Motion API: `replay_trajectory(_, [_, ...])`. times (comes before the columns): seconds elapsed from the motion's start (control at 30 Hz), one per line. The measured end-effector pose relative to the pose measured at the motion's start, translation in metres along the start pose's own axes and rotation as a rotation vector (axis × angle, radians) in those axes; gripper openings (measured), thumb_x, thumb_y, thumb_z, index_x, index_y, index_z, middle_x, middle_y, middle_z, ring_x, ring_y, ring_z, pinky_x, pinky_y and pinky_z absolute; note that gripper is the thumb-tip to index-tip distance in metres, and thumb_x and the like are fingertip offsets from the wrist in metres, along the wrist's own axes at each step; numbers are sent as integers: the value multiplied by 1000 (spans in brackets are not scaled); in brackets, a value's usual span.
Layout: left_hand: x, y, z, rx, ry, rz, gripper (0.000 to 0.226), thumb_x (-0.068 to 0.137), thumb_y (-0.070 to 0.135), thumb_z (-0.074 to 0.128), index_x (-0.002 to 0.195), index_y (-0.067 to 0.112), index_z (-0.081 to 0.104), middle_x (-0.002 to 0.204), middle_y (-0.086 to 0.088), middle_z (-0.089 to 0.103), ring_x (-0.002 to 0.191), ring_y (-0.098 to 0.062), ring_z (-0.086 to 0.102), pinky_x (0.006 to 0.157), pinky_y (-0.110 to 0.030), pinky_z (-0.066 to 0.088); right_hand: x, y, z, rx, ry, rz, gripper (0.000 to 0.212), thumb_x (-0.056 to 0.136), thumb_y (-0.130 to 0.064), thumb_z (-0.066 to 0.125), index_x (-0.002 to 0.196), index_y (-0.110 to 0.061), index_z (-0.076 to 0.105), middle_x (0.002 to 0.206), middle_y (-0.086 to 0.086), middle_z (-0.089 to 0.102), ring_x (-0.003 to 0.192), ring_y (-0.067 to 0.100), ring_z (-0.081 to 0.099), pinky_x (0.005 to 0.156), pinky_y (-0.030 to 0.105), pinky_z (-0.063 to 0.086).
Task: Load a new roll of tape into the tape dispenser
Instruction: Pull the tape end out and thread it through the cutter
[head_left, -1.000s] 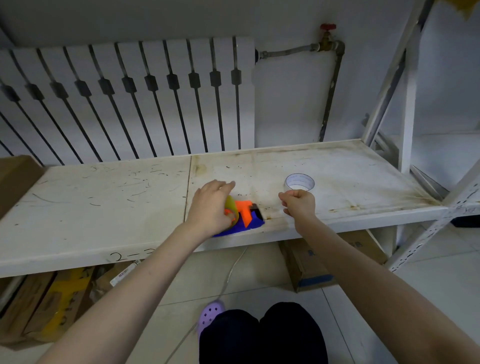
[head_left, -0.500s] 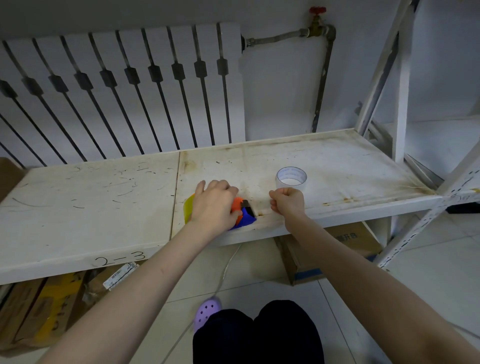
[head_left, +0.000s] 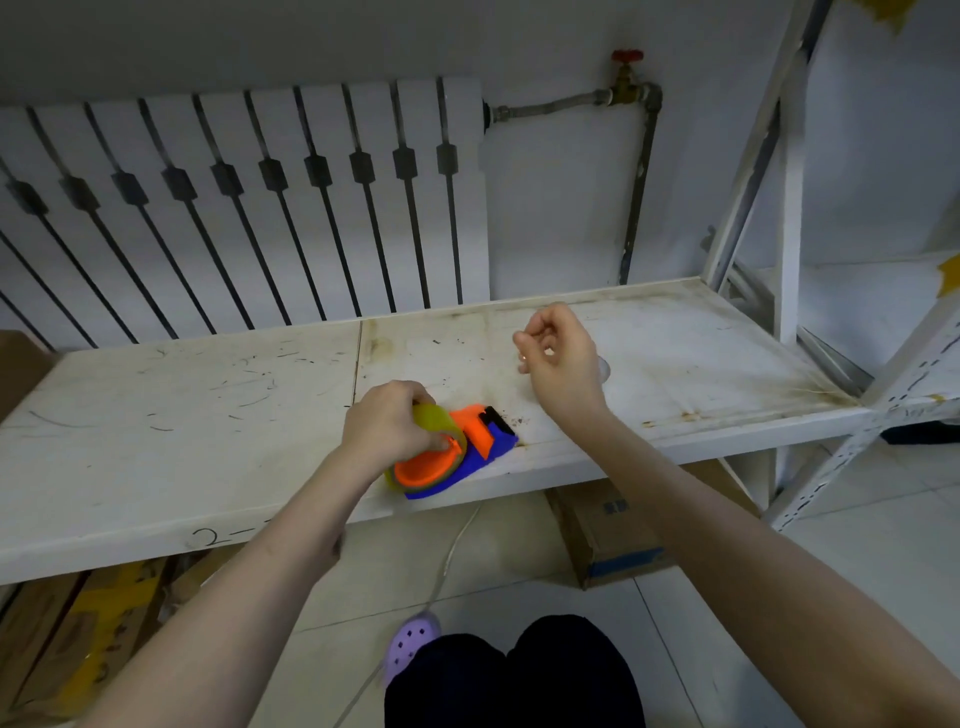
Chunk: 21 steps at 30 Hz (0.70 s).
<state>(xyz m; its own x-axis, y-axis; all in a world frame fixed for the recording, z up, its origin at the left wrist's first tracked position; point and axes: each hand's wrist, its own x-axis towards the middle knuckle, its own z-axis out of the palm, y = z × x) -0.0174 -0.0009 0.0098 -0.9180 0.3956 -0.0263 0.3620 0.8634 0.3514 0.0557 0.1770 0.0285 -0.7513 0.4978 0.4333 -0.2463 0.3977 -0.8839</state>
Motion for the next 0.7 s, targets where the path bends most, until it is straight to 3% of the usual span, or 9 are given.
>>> replay_trajectory(0.1, [-1,6,-3,49,-1,-1,46,56,50,79,93,29,61,103,3,63,98,-23,57,76,-34,48,-2,-33,8,-62,-78,-195,12,89,-7,55,84,-17,50,76,-7,50,72,15,53,63,35,56])
replay_trajectory(0.23, [-4,19,-4,143,7,46,44,55,47,77,90,27,60,91,5,61,94,-23,58,73,-33,37,1,-57,11,-74,-79,-308,8,88,-9,56,84,-15,51,76,-7,51,73,15,53,64,37,54])
replay_trajectory(0.37, [-4,7,-9,174,14,94,56,58,43,76,108,29,56,109,5,62,105,-24,57,85,-38,38,2,-45,-3,-4,24,-91,10,88,-6,57,85,-15,53,75,-4,54,69,12,55,61,23,53])
replay_trajectory(0.47, [-4,5,-14,231,7,127,51,61,45,73,108,30,58,111,4,63,105,-23,56,84,-39,37,1,-33,-8,74,121,18,7,89,-6,58,86,-11,53,79,9,57,68,18,57,57,15,51])
replay_trajectory(0.6, [-3,2,-16,241,-15,127,54,61,48,75,110,31,58,114,4,61,109,-23,55,87,-40,39,2,-15,-8,121,191,104,17,88,-8,60,78,-20,52,74,4,57,62,14,58,54,14,49])
replay_trajectory(0.7, [-3,-7,-17,250,-67,113,62,61,44,77,117,30,55,122,5,59,116,-23,52,91,-41,38,-2,15,-9,147,230,343,14,86,-7,60,76,-15,54,70,3,59,57,10,59,59,20,52])
